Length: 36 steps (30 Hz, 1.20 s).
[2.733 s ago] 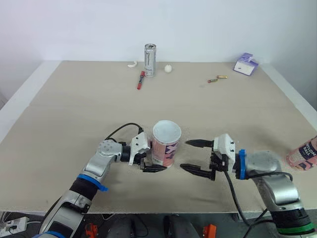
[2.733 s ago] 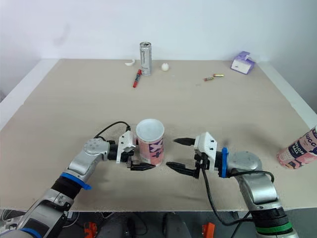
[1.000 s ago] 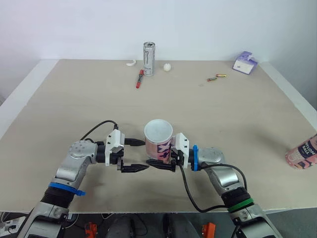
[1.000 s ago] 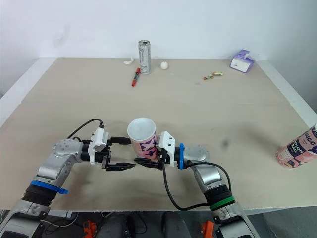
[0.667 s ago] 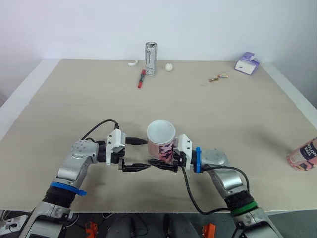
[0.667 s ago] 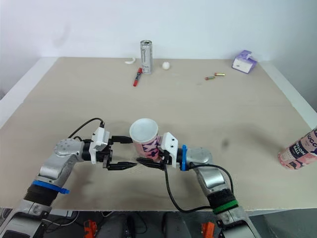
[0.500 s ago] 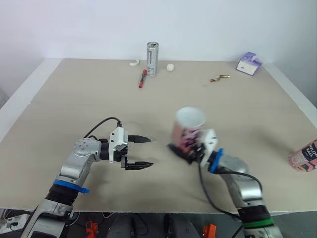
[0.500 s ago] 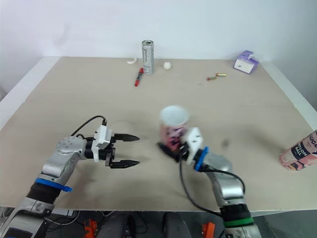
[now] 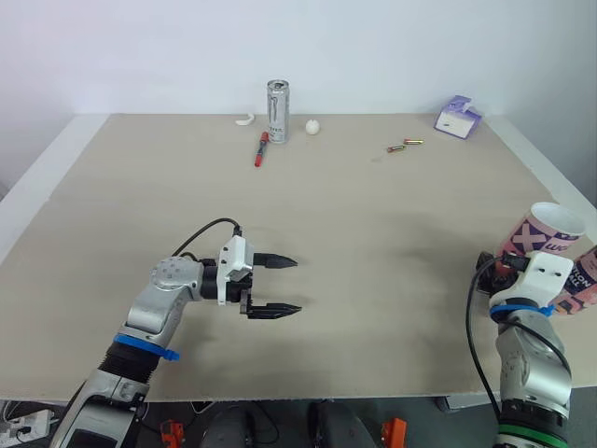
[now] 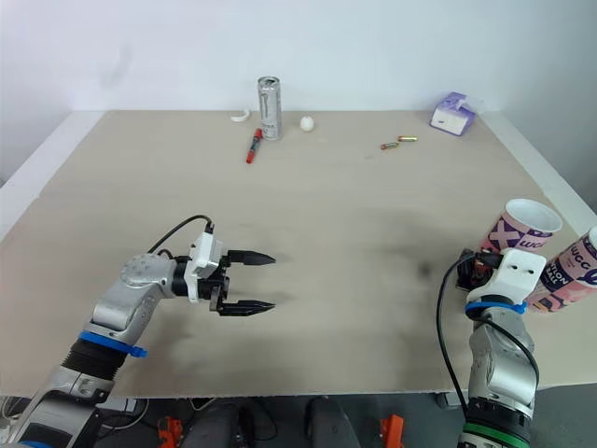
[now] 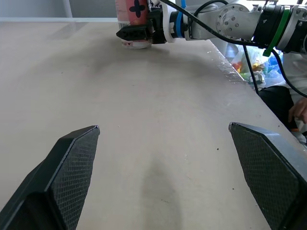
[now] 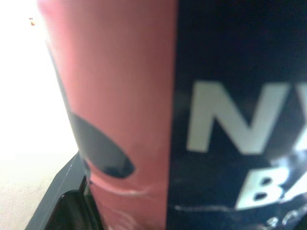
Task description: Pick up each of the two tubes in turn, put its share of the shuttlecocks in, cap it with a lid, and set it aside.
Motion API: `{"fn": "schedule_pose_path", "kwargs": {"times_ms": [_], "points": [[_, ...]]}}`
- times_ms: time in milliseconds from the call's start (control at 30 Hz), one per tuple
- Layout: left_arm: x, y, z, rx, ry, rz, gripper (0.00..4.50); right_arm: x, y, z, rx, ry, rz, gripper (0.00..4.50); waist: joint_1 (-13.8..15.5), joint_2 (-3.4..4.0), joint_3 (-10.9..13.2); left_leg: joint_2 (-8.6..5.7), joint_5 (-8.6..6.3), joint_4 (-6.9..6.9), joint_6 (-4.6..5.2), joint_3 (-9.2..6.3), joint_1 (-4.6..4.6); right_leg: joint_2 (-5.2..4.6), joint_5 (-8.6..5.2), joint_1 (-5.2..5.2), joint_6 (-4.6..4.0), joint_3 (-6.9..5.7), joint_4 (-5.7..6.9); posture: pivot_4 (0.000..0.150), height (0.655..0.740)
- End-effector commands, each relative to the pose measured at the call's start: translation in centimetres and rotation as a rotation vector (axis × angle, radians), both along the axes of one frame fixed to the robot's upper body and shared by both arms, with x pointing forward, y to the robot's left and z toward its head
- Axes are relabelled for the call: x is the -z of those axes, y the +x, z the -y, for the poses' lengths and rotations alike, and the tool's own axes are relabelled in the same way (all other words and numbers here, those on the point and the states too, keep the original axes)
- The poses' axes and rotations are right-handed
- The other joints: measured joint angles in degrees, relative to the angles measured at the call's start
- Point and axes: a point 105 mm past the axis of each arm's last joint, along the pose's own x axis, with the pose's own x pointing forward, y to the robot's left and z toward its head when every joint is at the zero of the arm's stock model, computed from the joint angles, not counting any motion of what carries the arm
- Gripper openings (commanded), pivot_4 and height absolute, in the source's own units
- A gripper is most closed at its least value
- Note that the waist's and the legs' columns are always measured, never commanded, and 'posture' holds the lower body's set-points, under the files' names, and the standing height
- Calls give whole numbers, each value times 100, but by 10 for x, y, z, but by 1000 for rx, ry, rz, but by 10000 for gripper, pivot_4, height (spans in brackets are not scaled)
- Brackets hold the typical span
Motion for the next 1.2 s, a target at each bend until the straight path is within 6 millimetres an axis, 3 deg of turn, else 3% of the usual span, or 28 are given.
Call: {"fn": "schedule_pose_path", "kwargs": {"times_ms": [33, 233, 433, 467, 533, 567, 767, 1200], "points": [[-11, -3, 4, 20, -17, 41, 45000, -7, 3, 6, 27, 12, 41, 33544, -2, 0, 0, 0, 0, 1, 0, 5, 1, 0, 3, 0, 3, 6, -1, 1500, 7400], [-12, -2, 4, 13, -14, 40, 45000, -13, 14, -5, -38, -4, 55, 33544, -3, 0, 0, 0, 1, 3, 2, 8, 3, 4, 4, 1, 7, 14, -1, 1500, 7400], [-13, -1, 5, 6, -15, 39, 45000, -2, 18, -7, -62, 37, 21, 33544, -2, 0, 0, 2, 2, 2, 4, 6, 4, 7, 5, 1, 4, 13, -1, 1500, 7400], [-13, -1, 5, 5, -15, 38, 45000, 1, 19, -9, -73, 47, 11, 38519, -2, 0, 0, 2, 2, 2, 4, 6, 4, 7, 5, 1, 4, 14, -1, 1500, 7400], [-13, -1, 5, 4, -14, 36, 45000, 5, 17, -8, -75, 44, -9, 43587, -3, 0, 0, 2, 2, 2, 4, 7, 4, 7, 6, 2, 4, 15, -1, 1500, 7400], [-13, -1, 6, 4, -14, 35, 45000, 6, 15, -8, -73, 44, -20, 43587, -4, 0, 0, 2, 2, 2, 4, 7, 4, 7, 6, 2, 4, 15, -1, 1500, 7400], [-13, -3, 8, 7, -14, 29, 45000, 5, 3, -13, -76, 26, -36, 43587, 8, 5, -3, 2, 4, 2, 7, 4, 3, 7, 5, 2, 4, 14, -1, 1500, 7400], [-12, 0, 7, 9, -3, 25, 45000, -3, -46, -45, -131, 32, -88, 43587, 14, 9, -5, 2, 3, 2, 12, 1, 2, 5, -4, 1, 11, 11, 0, 1500, 7400]]}}
